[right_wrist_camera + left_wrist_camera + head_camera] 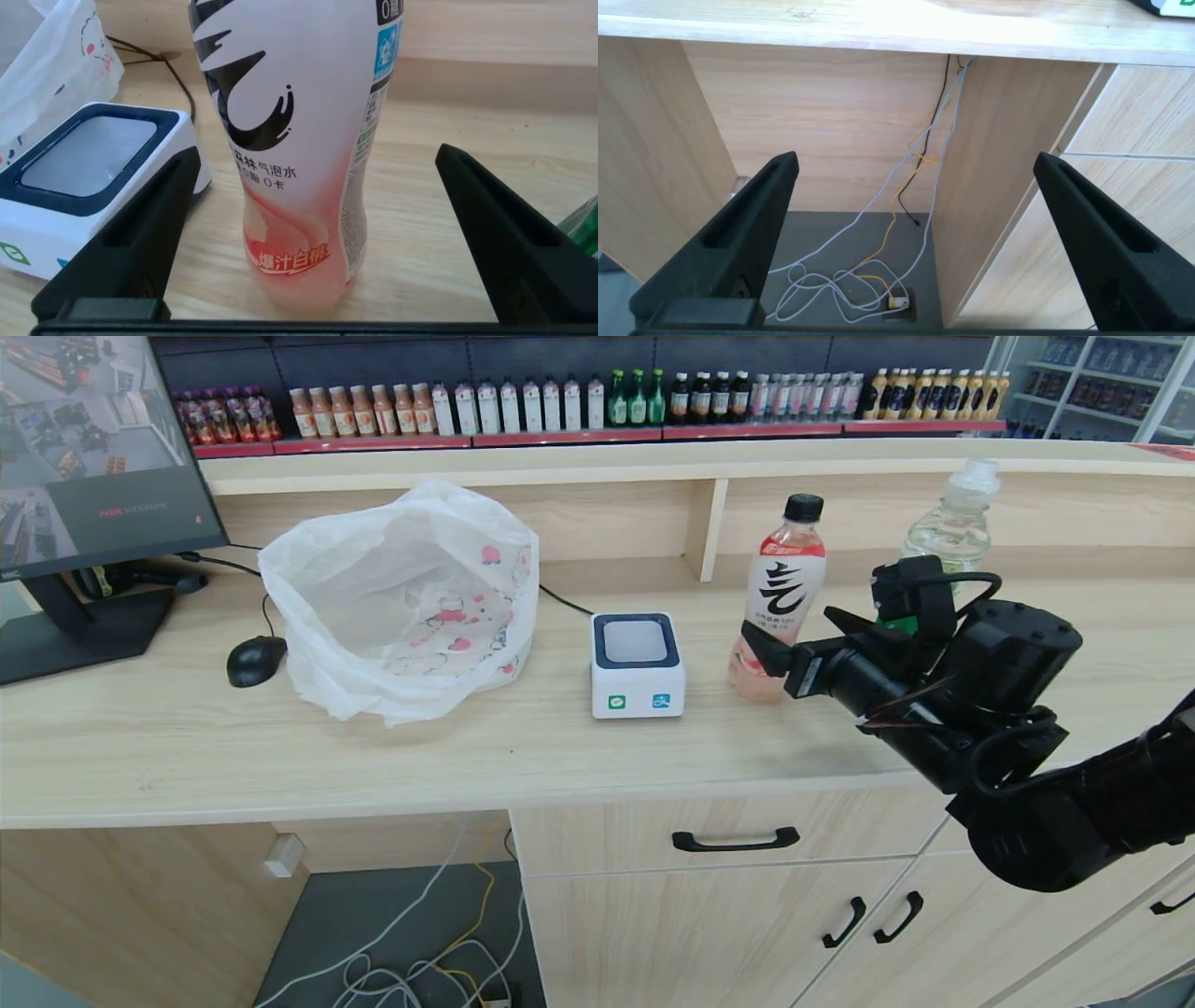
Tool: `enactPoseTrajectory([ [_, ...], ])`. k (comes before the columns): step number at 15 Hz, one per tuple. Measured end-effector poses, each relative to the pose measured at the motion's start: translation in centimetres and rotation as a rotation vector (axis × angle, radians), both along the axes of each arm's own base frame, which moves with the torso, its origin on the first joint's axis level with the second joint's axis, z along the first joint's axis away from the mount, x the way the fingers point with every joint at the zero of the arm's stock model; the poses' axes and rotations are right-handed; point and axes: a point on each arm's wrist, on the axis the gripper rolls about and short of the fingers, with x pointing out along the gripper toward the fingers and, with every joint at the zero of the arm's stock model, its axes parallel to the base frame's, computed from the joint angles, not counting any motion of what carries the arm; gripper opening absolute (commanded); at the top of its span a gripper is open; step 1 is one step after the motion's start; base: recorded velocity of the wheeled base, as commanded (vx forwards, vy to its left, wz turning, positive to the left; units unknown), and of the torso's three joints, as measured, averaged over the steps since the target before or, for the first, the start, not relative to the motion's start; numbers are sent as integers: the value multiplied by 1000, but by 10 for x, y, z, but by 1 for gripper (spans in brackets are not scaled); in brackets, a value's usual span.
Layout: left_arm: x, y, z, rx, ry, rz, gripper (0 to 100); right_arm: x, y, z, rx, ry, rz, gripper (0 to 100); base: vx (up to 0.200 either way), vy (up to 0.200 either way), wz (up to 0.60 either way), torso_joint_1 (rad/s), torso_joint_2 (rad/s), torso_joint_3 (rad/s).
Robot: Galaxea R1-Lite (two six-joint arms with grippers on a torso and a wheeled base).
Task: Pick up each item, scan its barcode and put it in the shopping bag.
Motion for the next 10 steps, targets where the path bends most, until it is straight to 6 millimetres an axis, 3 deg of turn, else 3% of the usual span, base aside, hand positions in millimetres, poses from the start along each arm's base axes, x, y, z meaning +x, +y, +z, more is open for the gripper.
enactPoseTrajectory([
  [10, 0, 0, 0, 0, 0, 0, 100, 23, 8, 3, 15, -40, 4, 100, 0, 0, 0, 0, 0, 0],
])
